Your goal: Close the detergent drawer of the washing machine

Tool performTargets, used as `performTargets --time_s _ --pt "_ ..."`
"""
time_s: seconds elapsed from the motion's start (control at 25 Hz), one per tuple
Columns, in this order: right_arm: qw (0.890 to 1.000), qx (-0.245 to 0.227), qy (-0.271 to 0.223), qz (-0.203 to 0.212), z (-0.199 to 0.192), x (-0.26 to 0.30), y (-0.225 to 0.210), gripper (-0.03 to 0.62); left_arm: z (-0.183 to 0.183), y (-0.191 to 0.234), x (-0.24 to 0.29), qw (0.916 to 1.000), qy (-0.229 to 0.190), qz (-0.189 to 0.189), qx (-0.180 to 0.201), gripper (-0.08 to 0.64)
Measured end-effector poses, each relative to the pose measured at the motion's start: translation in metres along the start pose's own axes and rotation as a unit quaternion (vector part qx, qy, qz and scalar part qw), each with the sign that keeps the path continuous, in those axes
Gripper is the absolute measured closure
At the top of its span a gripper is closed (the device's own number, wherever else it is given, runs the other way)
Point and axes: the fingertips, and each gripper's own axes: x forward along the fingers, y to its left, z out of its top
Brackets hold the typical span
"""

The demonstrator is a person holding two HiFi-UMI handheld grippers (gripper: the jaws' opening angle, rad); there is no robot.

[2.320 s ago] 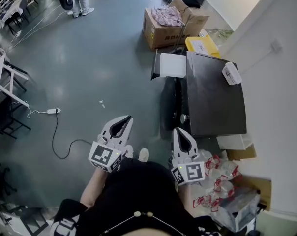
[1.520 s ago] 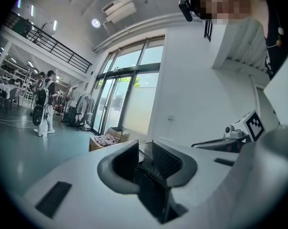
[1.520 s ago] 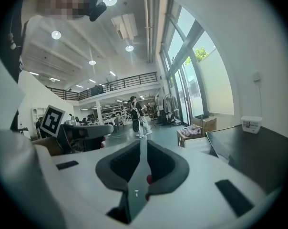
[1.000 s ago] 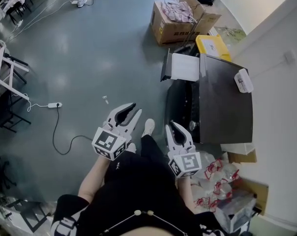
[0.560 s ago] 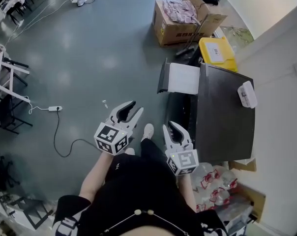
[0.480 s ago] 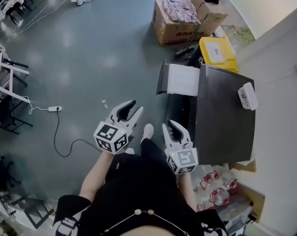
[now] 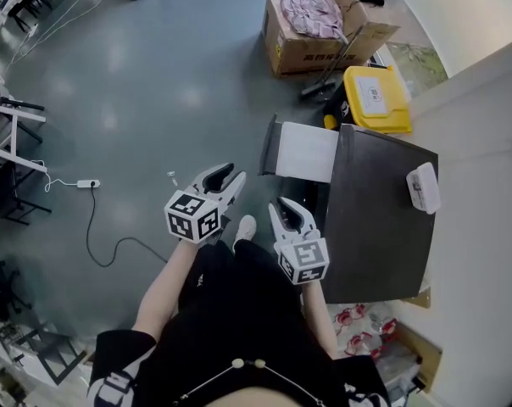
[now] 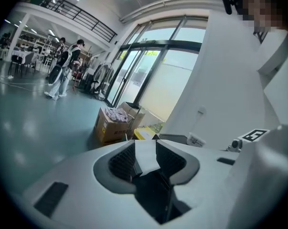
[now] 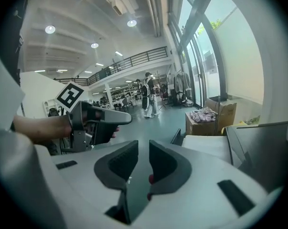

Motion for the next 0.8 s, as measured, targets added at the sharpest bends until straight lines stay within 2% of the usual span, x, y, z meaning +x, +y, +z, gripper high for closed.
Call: performTargets --time_s 0.28,0.8 --pt "0.998 -0.011 0.054 -0.012 -0.026 0.037 -0.037 0.518 -0.018 0.017 0.05 0.9983 0.04 0.005 -0.042 0.437" --pt "0.989 -0.008 0.144 -0.019 -0.071 0.107 -0.045 0.486 -0.035 0.036 0.121 0.9914 0.118 -0.023 -0.05 0.437"
